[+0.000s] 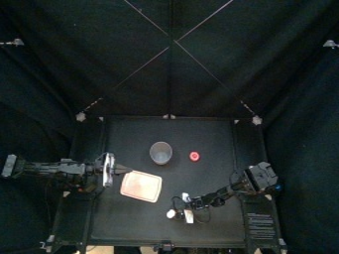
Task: Pick the ice cream then place it in the grey bowl
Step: Place ice cream in the grey bowl
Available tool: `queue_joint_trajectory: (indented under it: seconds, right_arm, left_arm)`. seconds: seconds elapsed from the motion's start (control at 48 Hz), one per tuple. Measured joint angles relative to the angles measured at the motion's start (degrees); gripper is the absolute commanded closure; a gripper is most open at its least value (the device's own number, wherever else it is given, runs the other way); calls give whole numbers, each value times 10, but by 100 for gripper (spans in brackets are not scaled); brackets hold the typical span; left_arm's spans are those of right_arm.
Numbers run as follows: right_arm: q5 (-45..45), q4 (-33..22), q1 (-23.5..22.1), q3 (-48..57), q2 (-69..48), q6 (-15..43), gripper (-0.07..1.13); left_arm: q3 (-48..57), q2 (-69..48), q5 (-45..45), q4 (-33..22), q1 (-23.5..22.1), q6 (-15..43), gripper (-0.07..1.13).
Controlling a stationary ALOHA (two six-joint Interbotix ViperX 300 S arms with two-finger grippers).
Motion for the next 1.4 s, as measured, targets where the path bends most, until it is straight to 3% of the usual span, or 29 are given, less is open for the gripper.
queue_joint_trajectory:
  seconds: [0.083, 0.354, 0.75, 1.083, 1.396]
  right_arm:
    - [-2, 0, 0, -1, 3, 0, 49]
    - [5, -23, -22, -14, -4, -8, 49]
    - [82, -161, -173, -71, -116, -7, 49]
    - [90, -207, -324, -133, -133, -4, 49]
    - [90, -216, -363, -144, -107, -1, 48]
  left_arm:
    - [0, 0, -1, 0, 0, -1, 110]
    - [0, 0, -1, 1, 0, -1, 110]
    - [0, 0, -1, 1, 0, 0, 110]
    - [0, 0, -1, 1, 0, 0, 110]
    - [1, 0, -1, 1, 0, 0, 110]
